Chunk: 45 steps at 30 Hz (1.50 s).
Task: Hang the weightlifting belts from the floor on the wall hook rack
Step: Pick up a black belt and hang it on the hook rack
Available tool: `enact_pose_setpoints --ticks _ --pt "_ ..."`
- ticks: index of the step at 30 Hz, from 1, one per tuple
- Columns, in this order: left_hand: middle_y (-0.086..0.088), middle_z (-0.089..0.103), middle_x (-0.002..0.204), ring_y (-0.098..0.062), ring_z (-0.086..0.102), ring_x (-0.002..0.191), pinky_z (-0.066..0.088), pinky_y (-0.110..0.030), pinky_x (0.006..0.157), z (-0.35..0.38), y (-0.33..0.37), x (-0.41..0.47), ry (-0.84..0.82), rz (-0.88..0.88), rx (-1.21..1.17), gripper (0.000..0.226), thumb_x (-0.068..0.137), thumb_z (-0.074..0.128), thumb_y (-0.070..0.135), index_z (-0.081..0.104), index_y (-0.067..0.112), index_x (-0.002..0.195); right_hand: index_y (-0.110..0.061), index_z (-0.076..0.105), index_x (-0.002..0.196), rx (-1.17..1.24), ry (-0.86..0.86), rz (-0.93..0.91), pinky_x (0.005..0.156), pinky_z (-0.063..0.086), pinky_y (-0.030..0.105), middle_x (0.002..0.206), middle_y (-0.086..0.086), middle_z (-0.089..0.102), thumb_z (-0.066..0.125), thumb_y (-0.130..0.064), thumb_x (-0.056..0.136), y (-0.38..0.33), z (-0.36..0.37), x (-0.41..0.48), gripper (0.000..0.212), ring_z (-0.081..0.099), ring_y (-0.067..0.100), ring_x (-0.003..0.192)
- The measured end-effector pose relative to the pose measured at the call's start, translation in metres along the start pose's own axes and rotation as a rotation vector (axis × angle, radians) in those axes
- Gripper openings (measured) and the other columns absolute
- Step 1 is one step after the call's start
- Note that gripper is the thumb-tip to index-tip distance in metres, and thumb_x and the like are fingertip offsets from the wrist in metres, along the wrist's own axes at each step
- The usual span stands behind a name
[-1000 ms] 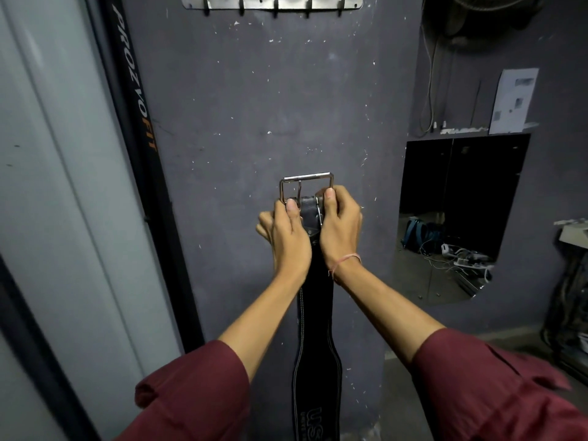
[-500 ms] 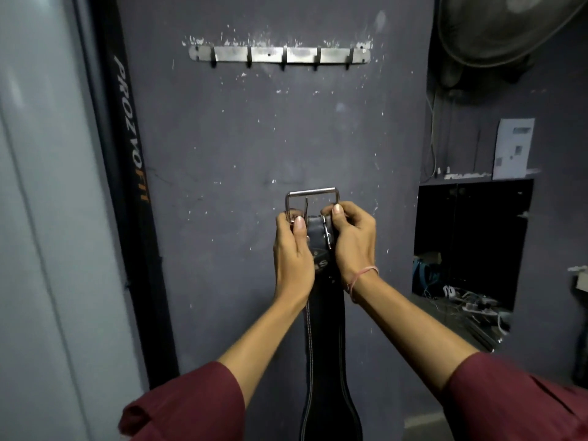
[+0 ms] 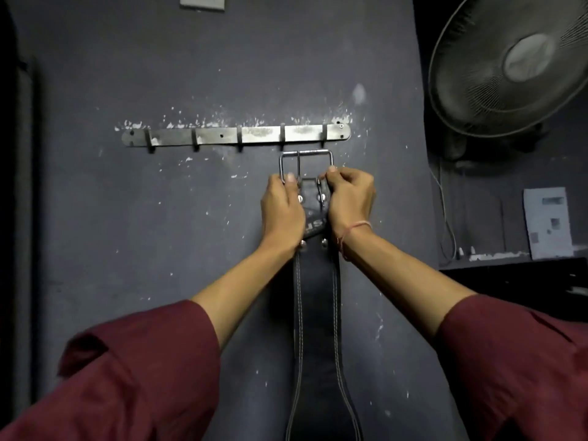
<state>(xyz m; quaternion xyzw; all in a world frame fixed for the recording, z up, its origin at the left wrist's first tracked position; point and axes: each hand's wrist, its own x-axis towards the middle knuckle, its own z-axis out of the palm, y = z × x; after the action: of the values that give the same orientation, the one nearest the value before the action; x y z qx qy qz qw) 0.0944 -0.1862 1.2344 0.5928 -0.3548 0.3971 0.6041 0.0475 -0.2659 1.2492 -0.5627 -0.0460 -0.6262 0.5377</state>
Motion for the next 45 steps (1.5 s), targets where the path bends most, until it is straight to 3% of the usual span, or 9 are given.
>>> enact_pose_setpoints --ticks 5,14,22,26,30,32,36,40,45 --pt "-0.014 0.057 0.089 -0.027 0.052 0.079 0.032 -0.031 0.065 0.046 -0.001 0.061 -0.011 0.049 0.101 0.033 0.107 0.032 0.027 0.050 0.001 0.096 -0.019 0.028 0.044 -0.097 0.064 -0.025 0.042 0.018 0.028 0.049 -0.010 0.021 0.059 -0.009 0.083 0.002 0.013 0.071 0.051 0.017 0.011 0.047" --pt "-0.014 0.056 0.097 -0.025 0.046 0.080 0.026 -0.023 0.063 0.074 0.001 0.117 0.011 0.053 0.242 0.037 0.108 0.028 0.028 0.052 0.002 0.098 -0.009 0.046 0.049 -0.078 0.083 0.038 0.047 0.025 0.031 0.051 -0.001 0.032 0.062 -0.013 0.081 0.014 0.037 0.133 0.036 0.025 0.015 0.051" --pt "-0.023 0.063 0.114 -0.042 0.061 0.100 0.043 -0.040 0.074 0.087 -0.014 0.106 0.098 0.078 0.409 0.044 0.107 0.027 0.031 0.056 -0.001 0.109 -0.011 0.033 0.044 -0.197 0.105 0.027 0.032 0.020 0.024 0.042 0.000 0.026 0.056 -0.006 0.080 0.025 0.032 0.133 0.043 0.020 0.014 0.041" --pt "-0.022 0.061 0.114 -0.041 0.060 0.100 0.037 -0.037 0.071 0.082 -0.022 0.088 0.054 0.119 0.481 0.042 0.106 0.027 0.030 0.056 0.000 0.109 -0.013 0.032 0.048 -0.334 0.106 -0.073 0.046 0.025 0.033 0.049 0.001 0.026 0.048 -0.015 0.094 0.037 0.028 0.117 0.049 0.021 0.012 0.044" --pt "-0.021 0.060 0.116 -0.040 0.058 0.104 0.035 -0.034 0.074 0.070 -0.018 0.070 -0.045 0.000 0.401 0.040 0.106 0.028 0.034 0.052 0.003 0.112 -0.015 0.046 0.057 -0.302 0.043 -0.089 0.056 0.022 0.026 0.056 0.002 0.045 0.050 -0.025 0.099 0.038 0.019 0.095 0.044 0.038 0.020 0.055" --pt "-0.021 0.059 0.118 -0.037 0.056 0.108 0.037 -0.036 0.077 0.061 -0.016 0.048 -0.087 -0.054 0.321 0.043 0.106 0.027 0.040 0.050 0.004 0.113 -0.007 0.061 0.086 -0.304 0.029 -0.082 0.064 0.028 0.027 0.085 0.013 0.067 0.048 -0.028 0.100 0.043 0.014 0.075 0.028 0.057 0.030 0.080" --pt "-0.024 0.053 0.129 -0.036 0.049 0.122 0.034 -0.036 0.099 0.036 -0.038 -0.033 -0.129 -0.104 0.232 0.045 0.105 0.034 0.035 0.051 -0.002 0.125 -0.003 0.049 0.130 -0.387 -0.017 -0.119 0.096 0.033 0.035 0.126 0.020 0.058 0.046 -0.028 0.099 0.072 -0.008 0.000 0.040 0.048 0.036 0.120" --pt "-0.018 0.057 0.131 -0.032 0.052 0.124 0.039 -0.039 0.104 -0.002 -0.071 -0.126 -0.189 -0.148 0.230 0.036 0.105 0.038 0.025 0.051 0.002 0.130 -0.007 0.049 0.129 -0.500 0.016 -0.114 0.101 0.032 0.034 0.128 0.013 0.051 0.053 -0.026 0.095 0.096 -0.041 -0.106 0.040 0.045 0.030 0.119" --pt "-0.011 0.057 0.134 -0.030 0.051 0.124 0.041 -0.047 0.105 -0.057 -0.097 -0.232 -0.298 -0.230 0.334 0.037 0.104 0.039 0.028 0.050 0.009 0.134 -0.011 0.051 0.125 -0.509 -0.192 0.061 0.099 0.041 0.036 0.122 0.007 0.053 0.056 -0.024 0.095 0.108 -0.083 -0.227 0.033 0.051 0.025 0.113"
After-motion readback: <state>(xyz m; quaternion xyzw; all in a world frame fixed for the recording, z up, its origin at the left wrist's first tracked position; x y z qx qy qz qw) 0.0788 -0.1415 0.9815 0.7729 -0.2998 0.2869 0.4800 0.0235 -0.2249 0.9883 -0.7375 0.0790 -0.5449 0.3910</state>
